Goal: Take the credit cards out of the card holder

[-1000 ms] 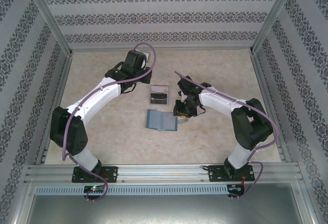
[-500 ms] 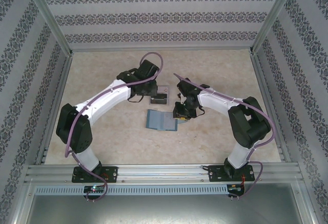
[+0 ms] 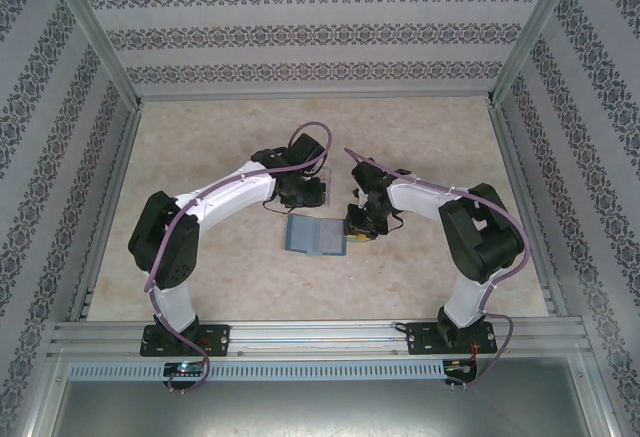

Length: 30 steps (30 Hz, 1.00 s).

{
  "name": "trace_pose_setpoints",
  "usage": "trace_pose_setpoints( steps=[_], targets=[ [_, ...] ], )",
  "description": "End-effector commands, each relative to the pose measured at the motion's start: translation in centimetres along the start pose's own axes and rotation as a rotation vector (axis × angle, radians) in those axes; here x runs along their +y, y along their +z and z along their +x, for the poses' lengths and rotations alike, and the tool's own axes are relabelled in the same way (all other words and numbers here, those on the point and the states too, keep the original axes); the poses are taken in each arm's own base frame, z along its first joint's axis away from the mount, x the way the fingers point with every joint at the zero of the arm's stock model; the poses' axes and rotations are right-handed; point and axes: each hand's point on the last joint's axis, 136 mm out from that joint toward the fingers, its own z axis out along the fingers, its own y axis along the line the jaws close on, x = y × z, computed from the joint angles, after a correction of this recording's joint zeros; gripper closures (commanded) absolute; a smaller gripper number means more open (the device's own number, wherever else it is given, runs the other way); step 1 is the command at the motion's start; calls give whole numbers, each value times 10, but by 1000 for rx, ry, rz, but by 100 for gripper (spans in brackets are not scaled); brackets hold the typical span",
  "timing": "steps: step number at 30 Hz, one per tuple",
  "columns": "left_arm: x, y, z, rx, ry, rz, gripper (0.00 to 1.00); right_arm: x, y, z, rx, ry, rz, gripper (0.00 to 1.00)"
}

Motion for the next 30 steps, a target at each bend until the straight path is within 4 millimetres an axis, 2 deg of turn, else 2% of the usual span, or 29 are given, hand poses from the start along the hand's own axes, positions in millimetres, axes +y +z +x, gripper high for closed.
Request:
trace_pose_setpoints(
  steps=[1,6,13,22,30],
  targets=[
    [-23,3,7,11,-50,131,78,-7,6,5,23,3,2,71],
    [-36,28,27,129,-102,203,78,-7,5,4,21,4,0,72],
    [-50,51,43,217,-123,256,78,-6,5,4,24,3,-4,71],
    [-36,72,63,278,-134,181,77,-4,2,2,18,4,-4,71],
    [-27,80,71,306,-124,132,74,-3,2,3,19,1,-4,72]
  ],
)
